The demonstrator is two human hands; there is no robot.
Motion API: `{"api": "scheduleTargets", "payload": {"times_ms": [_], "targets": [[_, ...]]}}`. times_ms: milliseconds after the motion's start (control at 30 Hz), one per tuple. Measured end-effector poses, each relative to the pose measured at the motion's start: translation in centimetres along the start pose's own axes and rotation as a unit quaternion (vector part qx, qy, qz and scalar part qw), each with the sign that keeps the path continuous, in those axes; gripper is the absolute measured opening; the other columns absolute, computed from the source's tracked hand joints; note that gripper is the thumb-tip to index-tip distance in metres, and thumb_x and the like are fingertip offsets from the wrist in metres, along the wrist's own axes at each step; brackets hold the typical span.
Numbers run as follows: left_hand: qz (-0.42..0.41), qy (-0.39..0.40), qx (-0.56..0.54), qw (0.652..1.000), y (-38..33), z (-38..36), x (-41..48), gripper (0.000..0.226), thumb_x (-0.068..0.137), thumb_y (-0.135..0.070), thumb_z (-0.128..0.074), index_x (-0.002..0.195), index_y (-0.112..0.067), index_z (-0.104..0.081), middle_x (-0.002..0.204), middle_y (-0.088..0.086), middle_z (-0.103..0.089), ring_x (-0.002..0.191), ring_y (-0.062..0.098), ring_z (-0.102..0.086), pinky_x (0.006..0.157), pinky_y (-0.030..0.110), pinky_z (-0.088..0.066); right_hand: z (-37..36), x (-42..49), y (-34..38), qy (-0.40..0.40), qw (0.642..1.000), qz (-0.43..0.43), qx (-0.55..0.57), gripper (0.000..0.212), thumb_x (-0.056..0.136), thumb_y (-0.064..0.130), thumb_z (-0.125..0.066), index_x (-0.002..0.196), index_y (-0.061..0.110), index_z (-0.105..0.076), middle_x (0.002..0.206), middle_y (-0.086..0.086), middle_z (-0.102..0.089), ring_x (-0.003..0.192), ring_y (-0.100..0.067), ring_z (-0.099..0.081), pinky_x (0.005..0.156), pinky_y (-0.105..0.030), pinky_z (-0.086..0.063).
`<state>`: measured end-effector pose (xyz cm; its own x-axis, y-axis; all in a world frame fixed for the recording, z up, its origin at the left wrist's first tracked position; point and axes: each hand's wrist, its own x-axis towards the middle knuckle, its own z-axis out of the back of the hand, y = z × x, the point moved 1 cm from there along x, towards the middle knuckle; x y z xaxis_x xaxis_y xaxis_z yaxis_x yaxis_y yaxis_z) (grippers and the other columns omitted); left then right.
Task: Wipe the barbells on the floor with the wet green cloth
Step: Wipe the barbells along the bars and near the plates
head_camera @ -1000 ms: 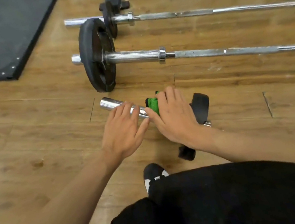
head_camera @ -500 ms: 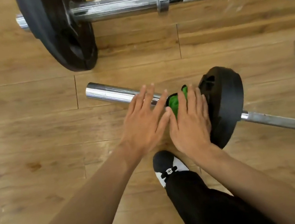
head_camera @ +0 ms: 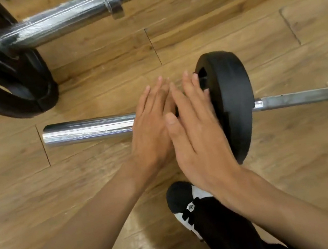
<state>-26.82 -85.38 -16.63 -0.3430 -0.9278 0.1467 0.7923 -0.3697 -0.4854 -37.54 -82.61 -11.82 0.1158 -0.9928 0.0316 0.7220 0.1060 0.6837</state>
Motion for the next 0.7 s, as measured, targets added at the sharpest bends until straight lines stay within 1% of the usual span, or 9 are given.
{"api": "scheduleTargets", "payload": {"times_ms": [33,100,167,200,267,333,400,533,700], "targets": [[0.003,0.010,-0.031,0.999,-0.7,-0.4,0.2,0.053,0.107,-0.031,-0.039,0.153,-0.004,-0.047,0.155,0.016,-0.050,0.149,0.029,-0.040,0.127,0.047,-0.025,1.0,-0.3,0.5,-0.019,1.000,0.024,-0.001,0.062,0.107,0.034,-0.032,0.156,-0.003,-0.036,0.167,-0.020,-0.026,0.159,-0.028,-0.015,0.131,-0.043,-0.009],[0.026,0.033,-0.083,0.996,-1.5,-1.0,0.8,0.049,0.105,-0.033,-0.039,0.146,-0.011,-0.053,0.141,0.013,-0.061,0.131,0.030,-0.058,0.112,0.045,-0.043,3.0,-0.6,1.1,-0.063,0.992,0.080,-0.075,0.053,0.101,0.025,-0.045,0.144,-0.006,-0.052,0.156,-0.024,-0.045,0.152,-0.035,-0.034,0.128,-0.049,-0.019],[0.040,0.062,0.019,0.997,-1.4,-1.8,1.3,0.045,0.098,-0.037,-0.039,0.130,-0.013,-0.060,0.119,0.009,-0.067,0.110,0.030,-0.065,0.097,0.040,-0.046,4.8,-0.1,0.3,-0.098,0.971,0.105,-0.190,0.044,0.098,0.026,-0.054,0.130,-0.002,-0.063,0.146,-0.023,-0.055,0.147,-0.035,-0.042,0.130,-0.045,-0.014],[0.032,0.069,0.091,0.993,-1.2,-2.2,1.5,0.040,0.096,-0.037,-0.042,0.121,-0.013,-0.062,0.109,0.008,-0.066,0.100,0.030,-0.065,0.089,0.038,-0.045,5.4,0.5,-0.5,-0.096,0.962,0.088,-0.239,0.046,0.097,0.029,-0.056,0.132,0.000,-0.062,0.147,-0.023,-0.054,0.147,-0.034,-0.041,0.130,-0.044,-0.011],[0.009,0.062,0.142,0.988,-1.0,-2.4,1.3,0.029,0.096,-0.038,-0.050,0.108,-0.014,-0.062,0.095,0.007,-0.063,0.085,0.029,-0.062,0.076,0.039,-0.043,6.2,2.0,-1.7,-0.051,0.952,0.022,-0.302,0.063,0.099,0.041,-0.054,0.148,0.001,-0.048,0.156,-0.021,-0.045,0.152,-0.034,-0.033,0.130,-0.044,-0.007],[-0.011,0.063,0.146,0.987,-0.7,-2.1,1.3,0.030,0.096,-0.043,-0.057,0.109,-0.016,-0.061,0.095,0.005,-0.061,0.083,0.028,-0.061,0.073,0.039,-0.042,6.2,3.2,-2.5,-0.006,0.952,-0.040,-0.305,0.075,0.101,0.048,-0.050,0.158,0.003,-0.032,0.164,-0.018,-0.035,0.156,-0.031,-0.024,0.130,-0.042,-0.007],[-0.031,0.066,0.152,0.986,-0.3,-1.7,1.4,0.031,0.094,-0.045,-0.054,0.107,-0.017,-0.060,0.094,0.005,-0.062,0.081,0.029,-0.061,0.071,0.039,-0.042,5.7,3.4,-2.7,-0.008,0.946,-0.052,-0.320,0.077,0.101,0.047,-0.050,0.160,0.002,-0.029,0.165,-0.018,-0.034,0.156,-0.032,-0.024,0.129,-0.044,-0.012],[-0.019,0.065,0.174,0.982,0.4,-0.8,1.3,0.033,0.090,-0.045,-0.041,0.095,-0.018,-0.058,0.089,0.004,-0.063,0.078,0.030,-0.062,0.069,0.038,-0.044,5.1,2.9,-1.9,-0.020,0.931,-0.052,-0.361,0.074,0.099,0.038,-0.054,0.159,0.001,-0.031,0.164,-0.019,-0.036,0.155,-0.034,-0.027,0.129,-0.050,-0.016],[-0.013,0.076,0.206,0.976,3.6,1.1,-0.2,0.035,0.090,-0.042,-0.038,0.095,-0.016,-0.060,0.090,0.008,-0.064,0.078,0.032,-0.063,0.071,0.041,-0.046,4.5,2.9,-1.9,-0.076,0.917,-0.057,-0.388,0.068,0.092,0.027,-0.065,0.151,-0.001,-0.045,0.156,-0.021,-0.047,0.151,-0.037,-0.036,0.126,-0.057,-0.020]]}}
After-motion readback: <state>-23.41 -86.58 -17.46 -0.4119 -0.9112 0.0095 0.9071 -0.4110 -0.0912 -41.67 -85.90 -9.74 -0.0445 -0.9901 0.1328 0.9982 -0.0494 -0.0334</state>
